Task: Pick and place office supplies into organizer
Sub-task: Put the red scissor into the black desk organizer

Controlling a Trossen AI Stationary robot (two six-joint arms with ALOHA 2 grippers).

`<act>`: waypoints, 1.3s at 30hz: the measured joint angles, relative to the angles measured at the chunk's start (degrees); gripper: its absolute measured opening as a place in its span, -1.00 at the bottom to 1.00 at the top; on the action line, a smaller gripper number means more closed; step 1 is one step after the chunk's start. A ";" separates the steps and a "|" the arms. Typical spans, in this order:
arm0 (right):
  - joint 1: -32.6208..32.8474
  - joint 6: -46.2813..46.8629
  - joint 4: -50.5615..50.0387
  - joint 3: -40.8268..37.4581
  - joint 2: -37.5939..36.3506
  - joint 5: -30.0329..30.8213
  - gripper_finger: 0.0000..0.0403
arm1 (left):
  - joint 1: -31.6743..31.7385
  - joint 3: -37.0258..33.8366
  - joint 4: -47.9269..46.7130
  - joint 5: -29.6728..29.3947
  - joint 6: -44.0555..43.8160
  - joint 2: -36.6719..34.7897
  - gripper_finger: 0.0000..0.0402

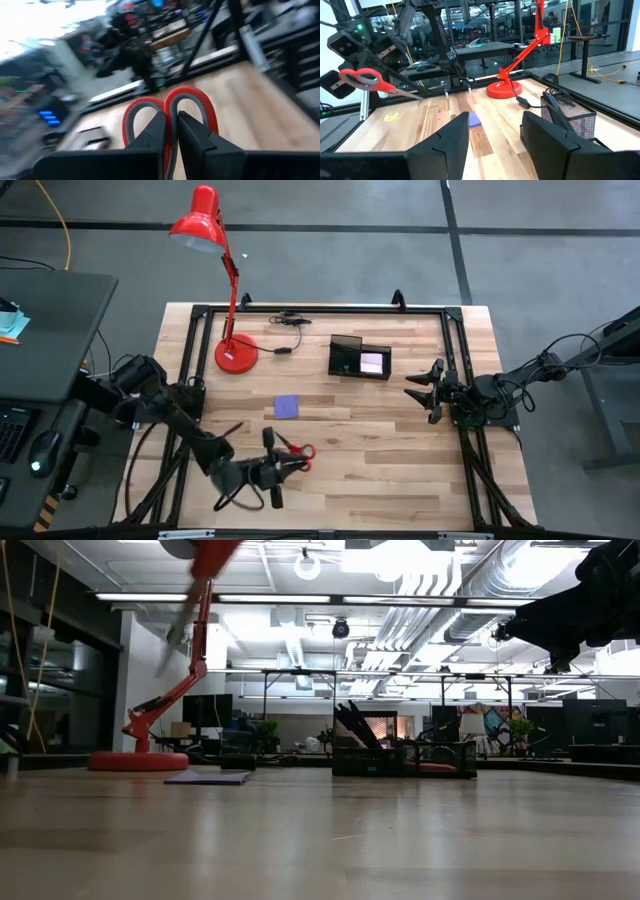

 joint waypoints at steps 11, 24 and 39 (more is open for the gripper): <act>-0.02 0.00 0.01 0.00 0.00 -0.02 -0.11 | 18.47 0.00 7.54 34.06 -6.96 -3.43 -0.92; -0.02 0.00 0.02 0.00 0.00 -0.02 -0.11 | 51.65 0.02 18.35 73.71 -26.34 -10.64 -0.92; 0.00 0.00 0.02 0.00 0.00 -0.01 -0.11 | 68.11 2.67 19.62 89.84 -34.47 -3.24 -0.92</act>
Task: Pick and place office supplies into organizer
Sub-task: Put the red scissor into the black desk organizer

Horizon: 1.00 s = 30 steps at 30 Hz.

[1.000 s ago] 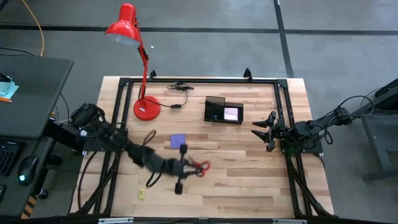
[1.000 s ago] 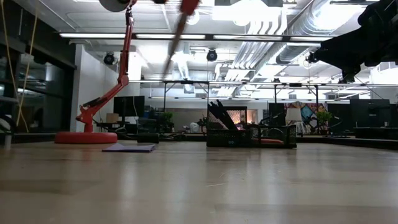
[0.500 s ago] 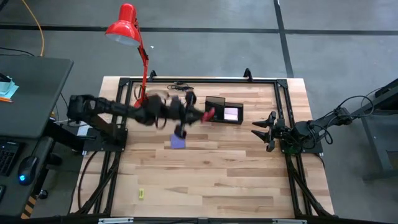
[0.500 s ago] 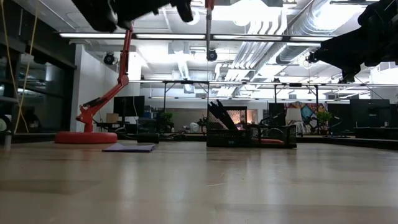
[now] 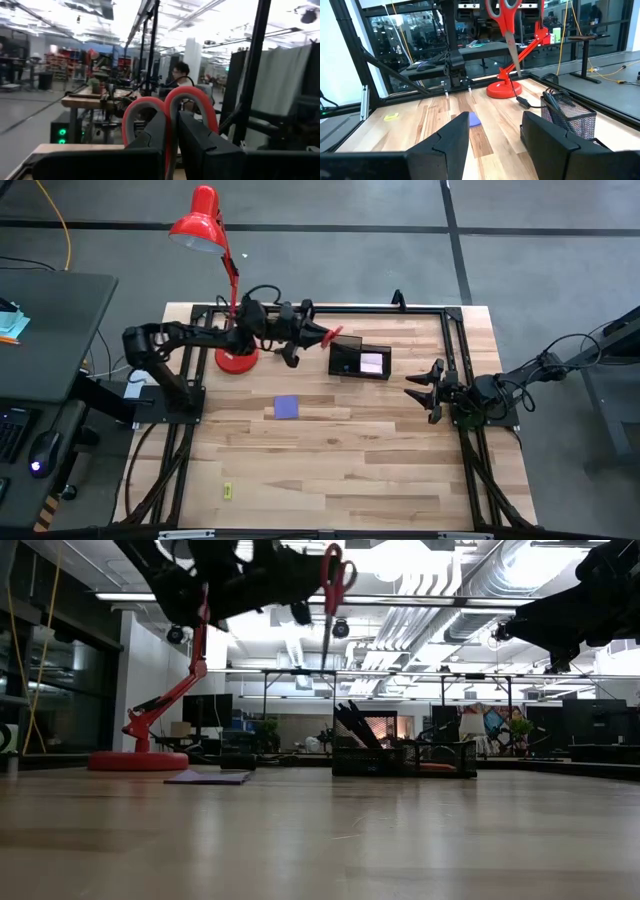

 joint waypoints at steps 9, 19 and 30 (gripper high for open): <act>-0.01 0.00 0.00 0.00 0.00 0.01 -0.11 | -0.02 8.50 0.07 9.44 -3.46 5.37 -0.92; -0.02 -3.41 0.75 -0.09 0.00 0.38 -0.11 | -0.03 10.73 -0.84 17.40 -4.62 5.39 -0.92; -1.12 -4.80 8.35 -0.09 0.01 5.76 -0.11 | -4.91 10.71 -9.07 18.45 -1.40 5.43 -0.92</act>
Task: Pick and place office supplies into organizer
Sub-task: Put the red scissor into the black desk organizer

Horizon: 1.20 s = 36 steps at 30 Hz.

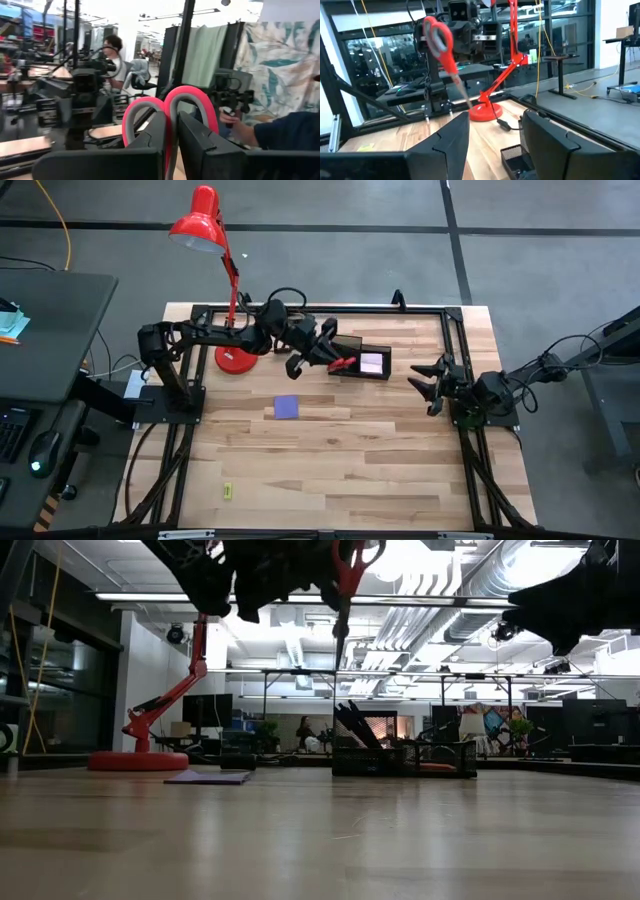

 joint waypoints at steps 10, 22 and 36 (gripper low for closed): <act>-3.29 -2.57 2.06 0.00 0.10 -10.24 -0.11 | -5.57 0.00 -6.01 -1.36 -0.05 0.00 -0.92; -3.92 -10.88 9.71 0.00 9.54 -16.35 0.30 | -9.58 0.00 -8.53 -6.36 -1.84 0.00 -0.92; -6.31 -11.90 29.29 3.27 31.97 -19.11 0.32 | -9.38 0.52 -8.93 -7.21 -2.80 0.25 -0.92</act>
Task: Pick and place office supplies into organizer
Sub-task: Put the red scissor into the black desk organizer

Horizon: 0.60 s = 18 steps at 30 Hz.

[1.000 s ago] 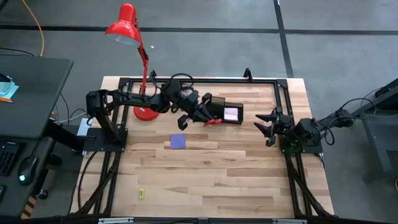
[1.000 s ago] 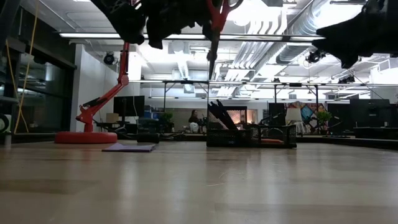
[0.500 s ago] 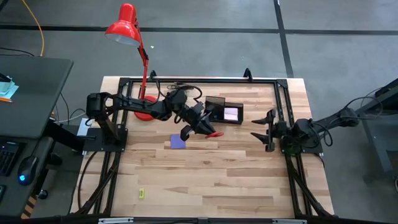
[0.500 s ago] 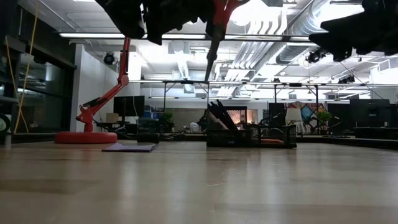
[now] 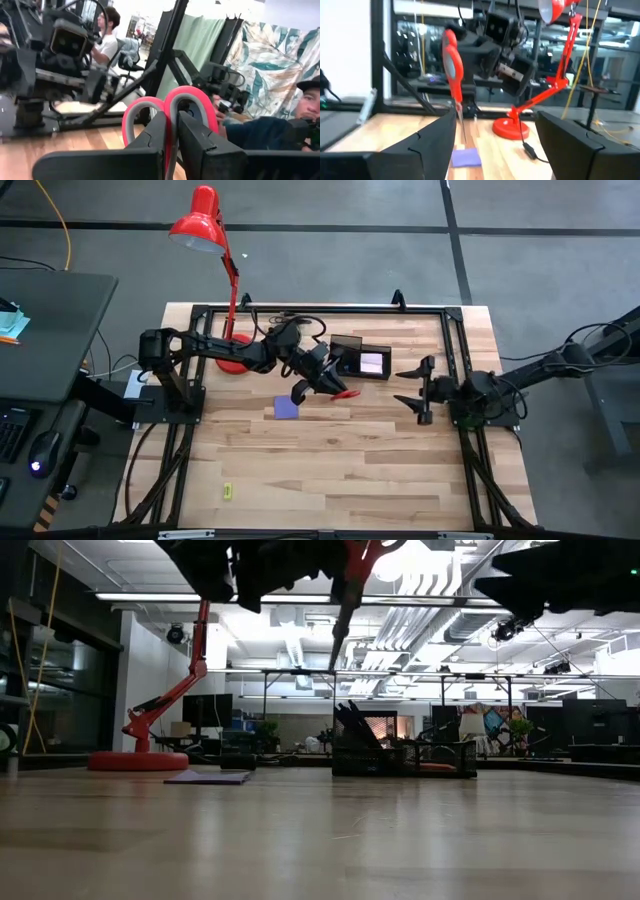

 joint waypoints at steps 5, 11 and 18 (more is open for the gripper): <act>-2.45 -1.08 1.26 6.13 8.33 -3.76 0.30 | 0.02 3.69 -0.76 2.24 -1.20 2.85 -0.92; -4.49 -1.79 0.78 11.90 17.40 -7.18 0.30 | 0.02 5.17 -2.27 3.28 -1.74 5.37 -0.92; -6.72 -0.07 1.08 15.61 26.09 -12.22 0.29 | 0.02 5.18 -2.98 3.80 -1.33 5.46 -0.92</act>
